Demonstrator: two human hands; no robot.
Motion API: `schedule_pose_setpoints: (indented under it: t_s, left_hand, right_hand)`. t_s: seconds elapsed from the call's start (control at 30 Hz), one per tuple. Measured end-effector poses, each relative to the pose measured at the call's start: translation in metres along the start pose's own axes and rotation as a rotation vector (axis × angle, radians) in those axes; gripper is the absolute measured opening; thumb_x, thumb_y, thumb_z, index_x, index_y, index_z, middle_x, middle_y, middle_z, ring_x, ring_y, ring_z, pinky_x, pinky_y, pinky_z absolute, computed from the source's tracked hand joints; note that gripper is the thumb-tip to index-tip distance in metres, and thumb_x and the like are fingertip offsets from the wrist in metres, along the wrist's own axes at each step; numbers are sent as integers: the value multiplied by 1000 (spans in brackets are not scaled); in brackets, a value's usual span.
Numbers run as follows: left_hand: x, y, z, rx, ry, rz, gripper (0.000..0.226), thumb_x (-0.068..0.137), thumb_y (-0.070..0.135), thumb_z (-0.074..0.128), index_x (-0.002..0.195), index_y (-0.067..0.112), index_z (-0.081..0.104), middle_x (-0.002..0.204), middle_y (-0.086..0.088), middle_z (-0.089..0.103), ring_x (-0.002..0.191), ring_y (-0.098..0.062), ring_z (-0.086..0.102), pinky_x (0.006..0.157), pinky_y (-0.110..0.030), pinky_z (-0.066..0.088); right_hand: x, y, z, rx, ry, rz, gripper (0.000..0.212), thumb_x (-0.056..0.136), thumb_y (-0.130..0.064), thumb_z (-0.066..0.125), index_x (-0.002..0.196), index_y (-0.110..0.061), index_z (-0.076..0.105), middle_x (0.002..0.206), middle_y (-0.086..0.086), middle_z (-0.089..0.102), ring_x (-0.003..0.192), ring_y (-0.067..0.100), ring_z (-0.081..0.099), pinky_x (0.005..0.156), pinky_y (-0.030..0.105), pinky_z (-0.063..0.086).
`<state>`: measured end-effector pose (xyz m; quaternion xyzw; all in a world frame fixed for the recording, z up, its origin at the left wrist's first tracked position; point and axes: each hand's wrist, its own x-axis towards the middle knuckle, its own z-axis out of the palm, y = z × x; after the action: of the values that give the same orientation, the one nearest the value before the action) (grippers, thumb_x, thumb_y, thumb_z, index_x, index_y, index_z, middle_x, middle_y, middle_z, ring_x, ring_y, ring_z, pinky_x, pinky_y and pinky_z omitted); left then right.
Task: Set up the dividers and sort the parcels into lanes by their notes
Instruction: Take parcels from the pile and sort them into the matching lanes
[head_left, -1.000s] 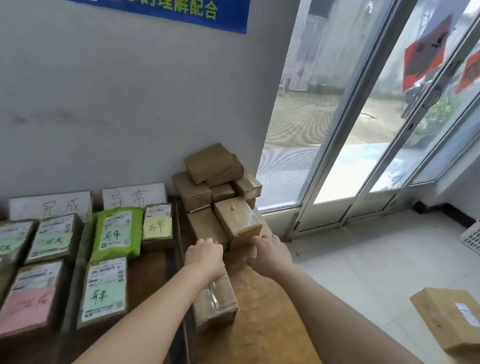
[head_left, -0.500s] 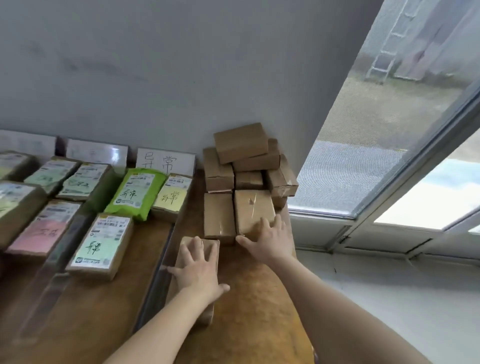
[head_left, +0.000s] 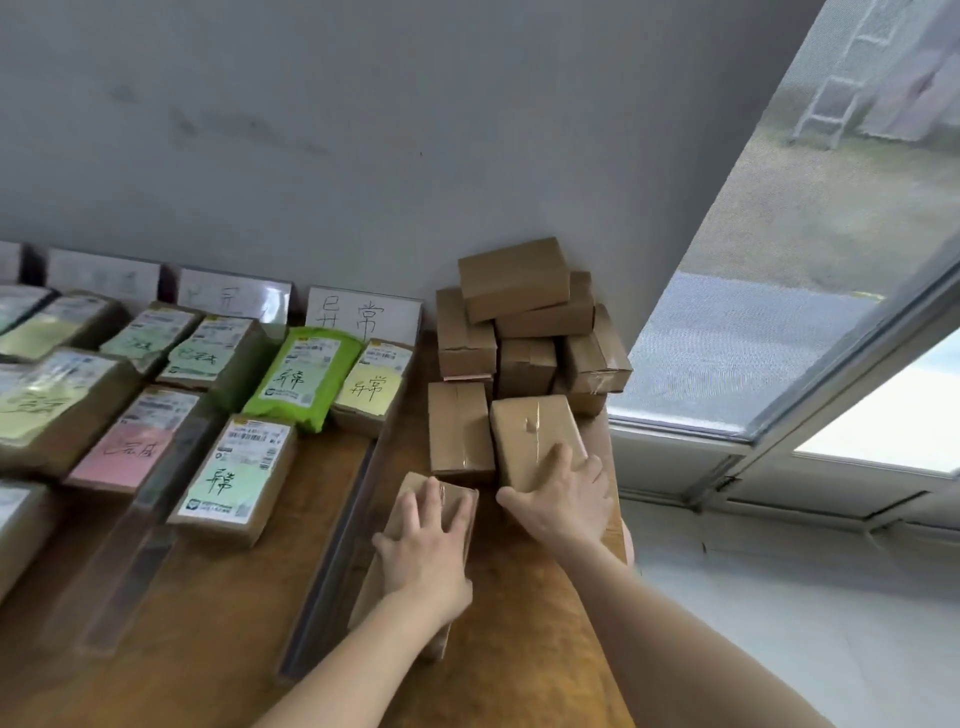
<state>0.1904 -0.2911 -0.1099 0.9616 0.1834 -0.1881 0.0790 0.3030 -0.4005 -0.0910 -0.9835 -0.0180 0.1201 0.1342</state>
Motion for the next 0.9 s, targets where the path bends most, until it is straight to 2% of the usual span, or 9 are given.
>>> schedule_pose_setpoints:
  t_s: [0.13, 0.27, 0.37, 0.43, 0.5, 0.6, 0.77, 0.83, 0.9]
  left_hand:
    - [-8, 2, -1, -202, 21, 15, 90, 90, 42, 60, 153, 45, -5, 164, -3, -13, 150, -33, -10, 115, -60, 20]
    - [-9, -5, -9, -635, 65, -83, 82, 91, 47, 59, 152, 47, 5, 164, 1, -2, 149, -32, 2, 115, -56, 23]
    - [-10, -12, -15, -1143, -17, -160, 69, 94, 38, 60, 151, 43, 22, 158, -3, 24, 141, -31, 30, 112, -52, 35]
    - [-16, -17, -16, -1582, -131, -180, 60, 97, 31, 58, 150, 38, 31, 144, -4, 46, 122, -27, 52, 98, -46, 49]
    - [-27, -20, -16, -1758, -204, -181, 54, 99, 24, 55, 149, 33, 36, 129, -2, 56, 111, -24, 57, 90, -42, 50]
    - [-39, -18, -6, -1666, -222, -218, 55, 101, 20, 52, 151, 29, 32, 135, -7, 53, 120, -27, 51, 98, -46, 41]
    - [-52, -9, -7, -1276, -10, -183, 53, 106, 27, 37, 154, 38, 19, 156, -3, 34, 133, -27, 45, 97, -40, 46]
    - [-60, -7, -5, -1069, 118, -141, 54, 106, 25, 34, 154, 41, 16, 157, -2, 30, 131, -23, 47, 90, -29, 44]
    - [-67, -4, 0, -919, 107, -82, 56, 104, 38, 37, 154, 43, 11, 159, -6, 24, 135, -24, 43, 98, -34, 45]
  right_hand:
    - [-28, 16, -3, 94, -10, 4, 90, 54, -68, 54, 131, -27, 36, 127, 10, 42, 123, 35, 41, 101, 46, 37]
    - [-40, 37, -12, 523, -72, 95, 91, 49, -64, 55, 132, -27, 45, 122, 5, 51, 117, 29, 49, 99, 43, 43]
    - [-48, 64, -11, 870, -188, 227, 75, 49, -65, 66, 117, -33, 58, 116, 4, 61, 105, 24, 58, 82, 44, 57]
    - [-58, 77, -10, 1079, -274, 298, 73, 49, -60, 68, 112, -24, 61, 114, 11, 63, 101, 27, 60, 67, 37, 57]
    - [-74, 84, -8, 1143, -388, 337, 77, 53, -56, 66, 119, -19, 56, 117, 14, 63, 101, 29, 61, 70, 38, 55]
    - [-95, 86, -2, 1078, -454, 315, 71, 60, -48, 57, 124, -17, 51, 120, 11, 61, 109, 27, 57, 89, 41, 48]
    - [-101, 68, 1, 970, -172, 169, 67, 79, -37, 53, 145, -37, 39, 128, -5, 58, 114, 20, 57, 102, 43, 47]
    - [-100, 56, -2, 743, -46, 1, 64, 85, -25, 43, 147, -42, 37, 140, -6, 53, 121, 19, 54, 103, 40, 46]
    - [-105, 43, -5, 472, 10, -102, 57, 92, -17, 40, 145, -36, 44, 149, -4, 41, 130, 20, 45, 106, 36, 41]
